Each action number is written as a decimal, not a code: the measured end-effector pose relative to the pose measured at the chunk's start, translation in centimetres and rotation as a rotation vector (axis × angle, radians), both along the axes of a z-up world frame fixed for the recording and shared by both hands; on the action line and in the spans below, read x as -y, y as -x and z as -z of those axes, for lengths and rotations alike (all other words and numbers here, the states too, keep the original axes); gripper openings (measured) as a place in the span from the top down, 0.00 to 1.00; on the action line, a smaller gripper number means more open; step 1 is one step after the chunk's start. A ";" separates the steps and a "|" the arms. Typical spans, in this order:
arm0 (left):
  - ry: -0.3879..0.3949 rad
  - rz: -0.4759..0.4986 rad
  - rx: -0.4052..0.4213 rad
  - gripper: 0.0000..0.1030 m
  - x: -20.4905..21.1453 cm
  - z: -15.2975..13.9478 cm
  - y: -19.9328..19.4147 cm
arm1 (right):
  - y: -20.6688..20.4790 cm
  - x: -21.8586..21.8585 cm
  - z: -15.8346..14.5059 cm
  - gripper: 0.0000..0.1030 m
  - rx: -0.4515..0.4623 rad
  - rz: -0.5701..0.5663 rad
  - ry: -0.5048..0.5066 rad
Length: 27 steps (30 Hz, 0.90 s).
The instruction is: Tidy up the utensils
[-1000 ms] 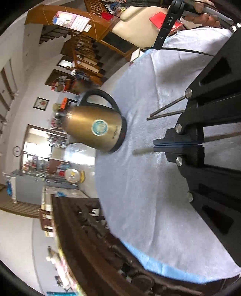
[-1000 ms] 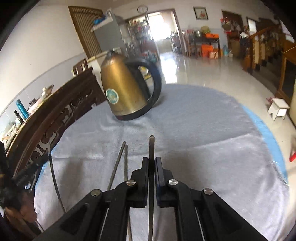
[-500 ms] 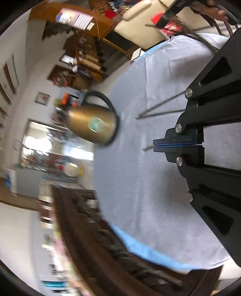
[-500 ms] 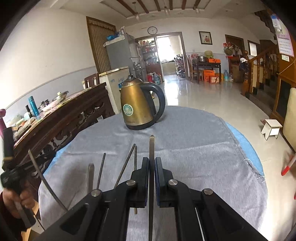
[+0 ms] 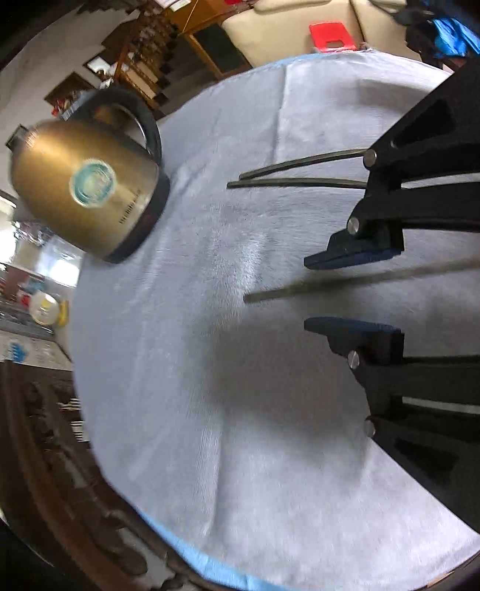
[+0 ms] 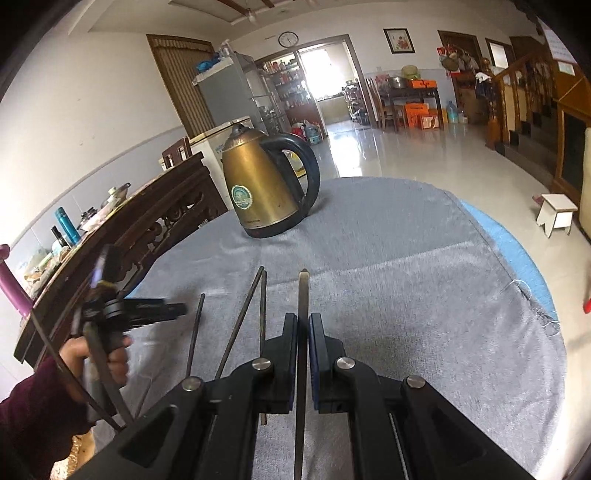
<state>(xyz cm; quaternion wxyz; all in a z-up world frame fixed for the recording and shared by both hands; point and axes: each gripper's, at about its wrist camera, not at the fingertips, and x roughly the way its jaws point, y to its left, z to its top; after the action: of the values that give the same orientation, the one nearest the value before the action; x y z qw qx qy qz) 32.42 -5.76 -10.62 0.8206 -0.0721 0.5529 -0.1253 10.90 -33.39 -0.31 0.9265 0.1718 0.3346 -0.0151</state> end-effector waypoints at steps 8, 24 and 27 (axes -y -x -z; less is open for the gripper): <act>-0.098 0.028 0.056 0.95 2.2 1.0 -1.2 | 0.0 1.3 0.1 0.93 0.024 0.000 -0.065; -0.023 0.002 0.300 0.95 -3.4 -6.1 6.1 | 4.3 -0.8 -3.6 0.93 0.136 0.035 -0.008; -0.003 -0.026 0.364 0.95 -5.1 -7.9 7.9 | 5.5 -1.8 -4.5 0.94 0.168 0.053 0.018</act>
<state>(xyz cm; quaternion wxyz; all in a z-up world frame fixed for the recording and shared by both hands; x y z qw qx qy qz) 24.53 -0.63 -2.73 0.9088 -0.0540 0.3945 -0.1248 5.42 -31.58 4.22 0.9521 0.1729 0.2508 -0.0279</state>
